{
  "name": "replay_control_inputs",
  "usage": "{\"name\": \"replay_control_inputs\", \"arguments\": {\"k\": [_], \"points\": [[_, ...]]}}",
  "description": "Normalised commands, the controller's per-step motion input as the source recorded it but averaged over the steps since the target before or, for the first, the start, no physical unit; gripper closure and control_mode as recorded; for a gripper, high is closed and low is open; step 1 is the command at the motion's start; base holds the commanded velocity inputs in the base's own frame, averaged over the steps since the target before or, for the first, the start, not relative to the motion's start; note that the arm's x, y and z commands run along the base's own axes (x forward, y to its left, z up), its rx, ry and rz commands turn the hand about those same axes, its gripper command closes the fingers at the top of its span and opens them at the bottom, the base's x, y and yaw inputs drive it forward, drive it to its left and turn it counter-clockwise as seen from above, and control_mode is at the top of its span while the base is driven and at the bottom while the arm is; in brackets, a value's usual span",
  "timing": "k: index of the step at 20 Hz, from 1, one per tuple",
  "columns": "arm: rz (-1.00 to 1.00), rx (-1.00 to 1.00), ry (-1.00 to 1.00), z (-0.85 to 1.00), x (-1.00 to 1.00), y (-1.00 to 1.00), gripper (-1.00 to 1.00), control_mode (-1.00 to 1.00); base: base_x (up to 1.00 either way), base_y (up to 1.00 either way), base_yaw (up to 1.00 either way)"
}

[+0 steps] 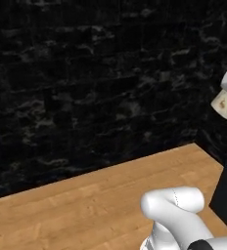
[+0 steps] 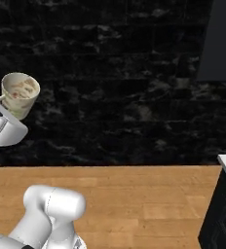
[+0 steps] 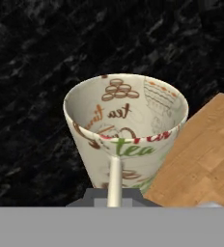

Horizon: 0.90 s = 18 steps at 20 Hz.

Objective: Gather all objects into one cabinet and sort the glasses and bowls to opposite sides.

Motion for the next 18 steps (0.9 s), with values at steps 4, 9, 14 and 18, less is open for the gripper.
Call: {"name": "replay_control_inputs", "arguments": {"k": [4,9,14,18], "points": [[0.0,0.0,0.0,0.0,0.0,0.0,1.0,1.0,0.42,0.0,-0.52],[0.0,0.0,0.0,0.0,0.0,0.0,1.0,1.0,0.45,0.0,-0.52],[0.0,0.0,0.0,0.0,0.0,0.0,1.0,1.0,0.37,0.0,-0.52],[0.0,0.0,0.0,0.0,0.0,0.0,1.0,1.0,0.3,0.0,-0.51]]}}
